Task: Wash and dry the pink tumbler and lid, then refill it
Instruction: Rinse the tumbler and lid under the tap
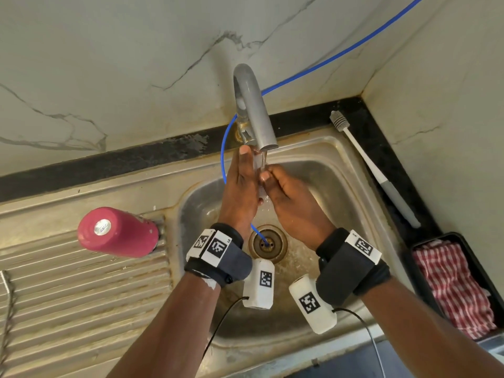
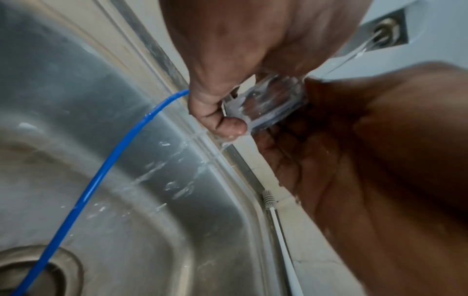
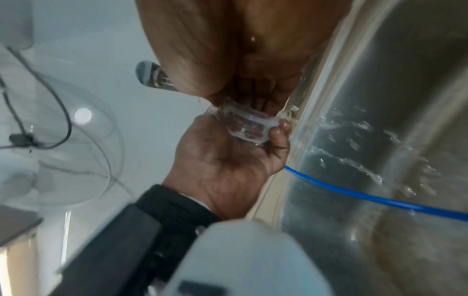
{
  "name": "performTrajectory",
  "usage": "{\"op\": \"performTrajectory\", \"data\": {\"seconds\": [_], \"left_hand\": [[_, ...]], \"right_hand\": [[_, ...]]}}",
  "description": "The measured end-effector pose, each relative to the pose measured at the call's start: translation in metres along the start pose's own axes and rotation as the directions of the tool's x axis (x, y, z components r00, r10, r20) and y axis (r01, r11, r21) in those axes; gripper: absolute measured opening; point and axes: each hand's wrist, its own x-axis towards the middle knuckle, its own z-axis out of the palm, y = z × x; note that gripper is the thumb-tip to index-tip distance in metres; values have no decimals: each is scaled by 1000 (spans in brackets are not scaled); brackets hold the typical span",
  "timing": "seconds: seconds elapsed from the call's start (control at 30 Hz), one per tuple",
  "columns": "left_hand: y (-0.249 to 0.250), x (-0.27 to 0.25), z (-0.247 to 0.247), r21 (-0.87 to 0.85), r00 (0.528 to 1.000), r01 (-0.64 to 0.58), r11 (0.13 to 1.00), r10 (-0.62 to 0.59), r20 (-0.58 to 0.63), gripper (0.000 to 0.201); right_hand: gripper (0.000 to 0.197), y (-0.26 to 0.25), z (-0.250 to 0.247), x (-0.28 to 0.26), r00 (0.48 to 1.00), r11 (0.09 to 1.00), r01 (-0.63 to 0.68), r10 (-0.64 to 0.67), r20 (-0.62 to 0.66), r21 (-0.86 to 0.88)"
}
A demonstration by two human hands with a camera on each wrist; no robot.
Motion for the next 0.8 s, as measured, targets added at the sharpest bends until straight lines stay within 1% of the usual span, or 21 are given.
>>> {"op": "performTrajectory", "data": {"seconds": [0.03, 0.07, 0.13, 0.2, 0.27, 0.3, 0.4, 0.5, 0.6, 0.7, 0.8], "left_hand": [[0, 0, 0, 19, 1000, -20, 1000, 20, 1, 34], [-2, -1, 0, 53, 998, -61, 997, 61, 3, 33], [-6, -3, 2, 82, 986, -165, 983, 162, 40, 35], [-12, -4, 3, 124, 970, -234, 964, 224, 93, 37], [-14, -4, 3, 179, 960, -265, 947, 241, 146, 37], [-15, -3, 3, 184, 958, -266, 946, 239, 158, 40], [-15, 1, 0, 169, 958, -270, 948, 247, 146, 47], [-14, 5, -2, 151, 963, -260, 954, 245, 110, 47], [-13, 3, -4, 130, 967, -243, 961, 230, 105, 49], [-13, 0, -7, 120, 973, -200, 972, 182, 141, 46], [-9, -2, -12, 136, 978, -149, 979, 125, 168, 43]], "right_hand": [[26, 2, 0, -1, 1000, 1000, 2, -2, 9, -14], [29, 4, 1, 0, 1000, 1000, 0, 0, -12, -11], [39, 4, 2, 2, 996, 1000, -12, 14, -88, 26], [41, 1, 1, 7, 987, 994, -68, 80, -140, 88], [40, -2, -2, 12, 978, 971, -141, 167, -128, 192], [41, -1, -3, 13, 976, 964, -163, 188, -110, 208], [41, -3, -4, 14, 980, 962, -183, 196, -47, 203], [35, -3, -4, 10, 984, 963, -177, 170, 51, 201], [28, -3, -4, 7, 977, 951, -207, 189, 100, 229], [29, -3, -7, 10, 969, 924, -249, 236, 79, 291], [34, -4, -9, 14, 973, 932, -219, 230, -4, 287]]}}
